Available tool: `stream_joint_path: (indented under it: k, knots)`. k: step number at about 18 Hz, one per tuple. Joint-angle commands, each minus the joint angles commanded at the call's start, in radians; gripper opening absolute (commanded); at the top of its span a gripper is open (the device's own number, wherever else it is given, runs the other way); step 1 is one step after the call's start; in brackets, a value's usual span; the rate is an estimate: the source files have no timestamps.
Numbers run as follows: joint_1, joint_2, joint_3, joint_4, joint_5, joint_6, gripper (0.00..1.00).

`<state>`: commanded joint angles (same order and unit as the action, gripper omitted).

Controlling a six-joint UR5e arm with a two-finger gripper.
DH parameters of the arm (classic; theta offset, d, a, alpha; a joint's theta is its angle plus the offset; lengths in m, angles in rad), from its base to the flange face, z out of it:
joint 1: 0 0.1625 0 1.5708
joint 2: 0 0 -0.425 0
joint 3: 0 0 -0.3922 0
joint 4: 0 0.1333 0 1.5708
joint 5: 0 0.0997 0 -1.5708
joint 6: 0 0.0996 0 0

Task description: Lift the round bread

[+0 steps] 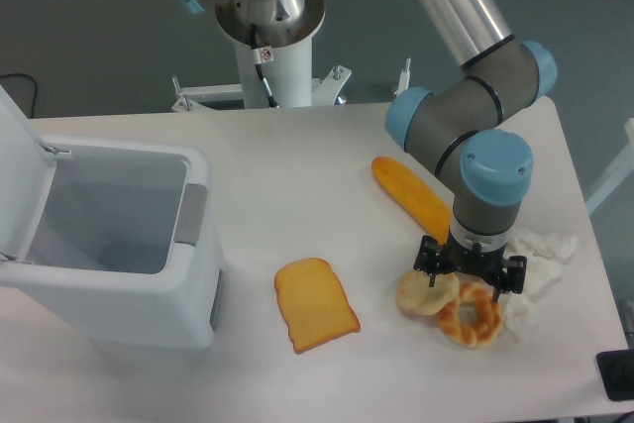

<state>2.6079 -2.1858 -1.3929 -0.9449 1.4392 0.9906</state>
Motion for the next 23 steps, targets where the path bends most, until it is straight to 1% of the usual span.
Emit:
stream_joint_path:
  k: [1,2,3,4,5,7,8,12,14,15,17,18,20,23]
  knots:
    - [-0.006,-0.003,-0.003,0.0,-0.012,0.031,1.0]
    - [-0.006,0.007,-0.017,-0.003,-0.013,0.054,1.0]
    - [-0.005,0.026,-0.047,-0.005,-0.013,0.06,1.0]
    - [-0.003,0.053,-0.082,-0.003,-0.01,0.054,1.0]
    - [-0.002,0.069,-0.101,-0.005,0.001,0.049,1.0]
    - [0.003,0.083,-0.121,-0.006,0.042,0.014,1.0]
    - [0.003,0.089,-0.126,-0.008,0.065,-0.022,1.0]
    - [-0.011,0.103,-0.13,-0.014,0.188,-0.242,1.0]
    - [-0.02,0.103,-0.133,-0.017,0.253,-0.289,1.0]
    - [-0.031,0.103,-0.136,-0.024,0.263,-0.317,1.0]
    - [-0.031,0.097,-0.136,-0.049,0.267,-0.404,1.0]
    - [-0.031,0.095,-0.139,-0.06,0.268,-0.427,1.0]
    - [-0.029,0.093,-0.139,-0.063,0.261,-0.441,1.0]
    - [-0.02,0.069,-0.139,-0.064,0.251,-0.458,1.0]
